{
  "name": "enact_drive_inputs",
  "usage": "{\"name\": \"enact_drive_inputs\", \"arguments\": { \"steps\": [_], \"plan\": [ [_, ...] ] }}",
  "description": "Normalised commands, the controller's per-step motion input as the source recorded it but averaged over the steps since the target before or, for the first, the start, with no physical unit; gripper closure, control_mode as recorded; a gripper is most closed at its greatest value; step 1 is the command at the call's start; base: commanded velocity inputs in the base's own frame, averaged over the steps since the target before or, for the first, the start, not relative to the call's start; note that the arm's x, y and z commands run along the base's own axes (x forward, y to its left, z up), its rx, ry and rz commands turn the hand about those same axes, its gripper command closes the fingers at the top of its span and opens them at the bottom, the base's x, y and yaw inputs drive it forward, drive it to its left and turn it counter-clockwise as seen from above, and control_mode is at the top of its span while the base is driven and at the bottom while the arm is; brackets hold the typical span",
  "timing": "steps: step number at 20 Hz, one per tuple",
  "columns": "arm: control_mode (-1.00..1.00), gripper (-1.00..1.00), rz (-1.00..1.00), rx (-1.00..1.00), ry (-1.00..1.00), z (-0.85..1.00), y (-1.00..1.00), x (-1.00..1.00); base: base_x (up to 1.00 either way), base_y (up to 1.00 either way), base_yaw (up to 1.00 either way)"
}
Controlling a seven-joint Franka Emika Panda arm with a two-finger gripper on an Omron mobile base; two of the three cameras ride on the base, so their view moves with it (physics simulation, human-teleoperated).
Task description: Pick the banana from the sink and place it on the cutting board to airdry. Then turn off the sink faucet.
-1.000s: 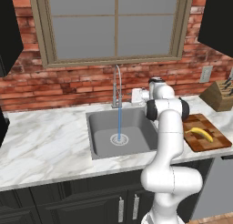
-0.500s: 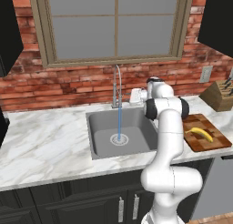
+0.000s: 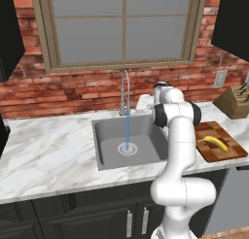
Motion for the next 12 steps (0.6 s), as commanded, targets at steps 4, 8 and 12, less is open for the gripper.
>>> {"name": "enact_drive_inputs", "arguments": {
  "steps": [4, 8, 12],
  "plan": [
    [-1.0, -1.0, 0.0, 0.0, 0.08, -0.22, 0.0, 0.49, 0.0, 0.0, 0.0],
    [-1.0, -1.0, 0.0, 0.0, 0.1, -0.23, 0.0, 0.56, 0.0, 0.0, 0.0],
    [-1.0, -1.0, 0.0, 0.0, 0.12, -0.23, -0.04, 0.63, 0.0, 0.0, 0.0]
  ]
}}
